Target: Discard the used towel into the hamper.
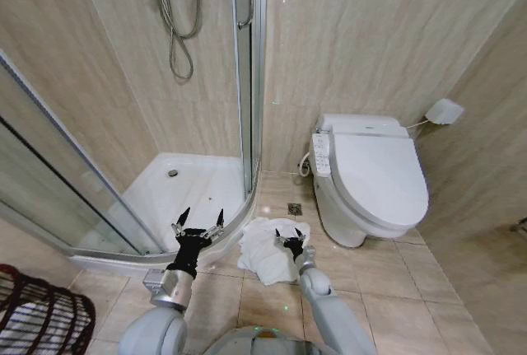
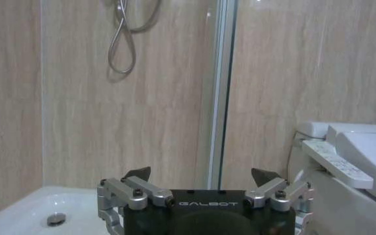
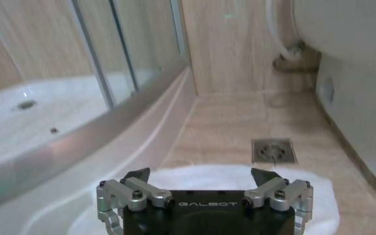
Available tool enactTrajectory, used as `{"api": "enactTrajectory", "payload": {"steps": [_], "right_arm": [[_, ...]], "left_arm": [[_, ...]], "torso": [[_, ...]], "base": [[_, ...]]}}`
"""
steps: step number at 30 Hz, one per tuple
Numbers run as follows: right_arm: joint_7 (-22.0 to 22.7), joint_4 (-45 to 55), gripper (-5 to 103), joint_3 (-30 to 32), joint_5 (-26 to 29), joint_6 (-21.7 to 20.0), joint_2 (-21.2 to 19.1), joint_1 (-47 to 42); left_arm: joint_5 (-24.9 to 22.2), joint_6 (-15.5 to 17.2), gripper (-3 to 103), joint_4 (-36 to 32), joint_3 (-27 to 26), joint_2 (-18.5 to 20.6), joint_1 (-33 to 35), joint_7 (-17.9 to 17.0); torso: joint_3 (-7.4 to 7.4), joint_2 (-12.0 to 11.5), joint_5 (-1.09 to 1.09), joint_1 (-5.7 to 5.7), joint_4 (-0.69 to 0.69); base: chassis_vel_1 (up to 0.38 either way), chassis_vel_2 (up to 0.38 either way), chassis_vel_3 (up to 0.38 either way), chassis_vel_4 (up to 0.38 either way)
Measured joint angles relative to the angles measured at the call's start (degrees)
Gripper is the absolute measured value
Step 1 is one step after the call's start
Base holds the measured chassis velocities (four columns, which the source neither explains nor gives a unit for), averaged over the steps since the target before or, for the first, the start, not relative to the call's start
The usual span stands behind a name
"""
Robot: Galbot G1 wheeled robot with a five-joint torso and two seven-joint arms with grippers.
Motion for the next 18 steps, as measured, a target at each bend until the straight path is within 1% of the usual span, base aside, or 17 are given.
{"api": "enactTrajectory", "payload": {"steps": [4,12,18], "right_arm": [[-2.5,-6.2,100,1.3,-2.0,0.5,0.4,1.6],[-4.7,-10.4,100,2.6,-2.1,0.4,0.4,3.0],[-6.2,-14.5,100,4.1,-3.2,1.3,0.4,4.3]], "left_arm": [[0.0,0.0,100,0.0,0.0,0.0,0.0,0.0],[0.0,0.0,100,0.0,0.0,0.0,0.0,0.0],[0.0,0.0,100,0.0,0.0,0.0,0.0,0.0]], "torso": [[0.00,0.0,0.00,0.00,0.00],[0.00,0.0,0.00,0.00,0.00],[0.00,0.0,0.01,0.00,0.00]], "base": [[0.000,0.000,0.000,0.000],[0.000,0.000,0.000,0.000],[0.000,0.000,0.000,0.000]]}}
